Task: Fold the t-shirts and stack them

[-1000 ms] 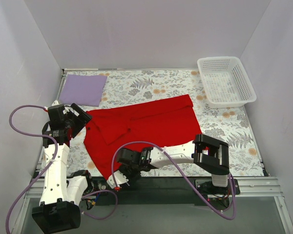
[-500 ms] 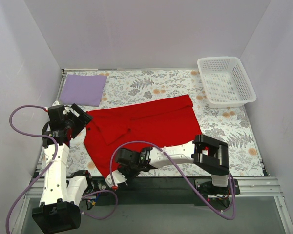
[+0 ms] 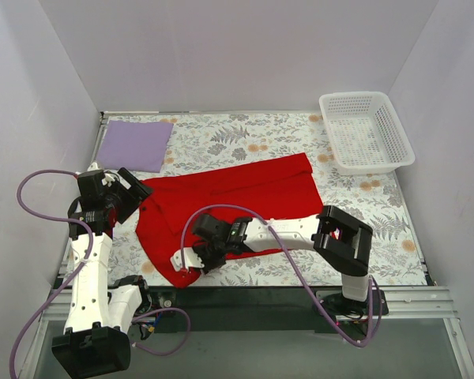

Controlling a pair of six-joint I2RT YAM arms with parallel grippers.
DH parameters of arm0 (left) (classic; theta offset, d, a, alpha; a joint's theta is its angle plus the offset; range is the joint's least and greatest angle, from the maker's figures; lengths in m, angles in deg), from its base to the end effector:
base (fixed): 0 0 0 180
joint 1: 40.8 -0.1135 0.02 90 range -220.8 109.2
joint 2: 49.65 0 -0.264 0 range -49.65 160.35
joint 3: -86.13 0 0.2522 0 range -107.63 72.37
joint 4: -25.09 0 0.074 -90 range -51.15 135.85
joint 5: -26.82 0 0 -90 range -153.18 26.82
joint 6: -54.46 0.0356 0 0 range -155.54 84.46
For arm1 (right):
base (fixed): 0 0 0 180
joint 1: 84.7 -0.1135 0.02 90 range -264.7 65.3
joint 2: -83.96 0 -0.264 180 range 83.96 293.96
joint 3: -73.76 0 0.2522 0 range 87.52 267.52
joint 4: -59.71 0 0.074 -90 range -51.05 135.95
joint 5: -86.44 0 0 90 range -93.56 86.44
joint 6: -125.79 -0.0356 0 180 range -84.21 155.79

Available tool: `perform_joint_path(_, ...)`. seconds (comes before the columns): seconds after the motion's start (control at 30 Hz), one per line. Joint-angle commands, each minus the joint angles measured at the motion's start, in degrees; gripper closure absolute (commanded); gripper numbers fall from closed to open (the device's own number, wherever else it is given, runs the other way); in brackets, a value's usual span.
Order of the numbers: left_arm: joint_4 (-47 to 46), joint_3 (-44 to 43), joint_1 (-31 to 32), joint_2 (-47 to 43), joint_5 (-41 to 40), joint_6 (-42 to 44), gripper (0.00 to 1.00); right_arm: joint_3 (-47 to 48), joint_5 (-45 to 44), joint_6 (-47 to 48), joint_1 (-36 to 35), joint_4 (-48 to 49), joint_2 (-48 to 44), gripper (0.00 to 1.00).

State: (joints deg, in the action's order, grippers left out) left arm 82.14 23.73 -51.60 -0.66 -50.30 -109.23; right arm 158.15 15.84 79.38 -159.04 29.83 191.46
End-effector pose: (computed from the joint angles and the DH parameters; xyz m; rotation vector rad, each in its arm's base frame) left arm 0.1692 0.0242 0.2962 -1.5591 1.8928 -0.7830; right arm 0.0955 0.3846 0.1804 -2.2450 1.1817 0.6422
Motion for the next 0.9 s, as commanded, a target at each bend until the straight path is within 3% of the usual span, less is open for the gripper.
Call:
perform_joint_path(0.0, -0.7, -0.5, -0.3, -1.1, 3.4, 0.9, 0.24, 2.7, 5.8, -3.2, 2.8, 0.1, -2.6, 0.99)
perform_joint_path(0.43, -4.6, 3.9, -0.3, 0.8, 16.7, 1.4, 0.3, 4.1, 19.3, -9.1, 14.8, 0.1, -0.5, 0.99)
perform_joint_path(0.87, -6.5, 9.1, -0.2, 3.2, 28.7, 2.1, 0.36, 5.0, 27.2, -13.6, 22.0, 0.8, 2.0, 0.99)
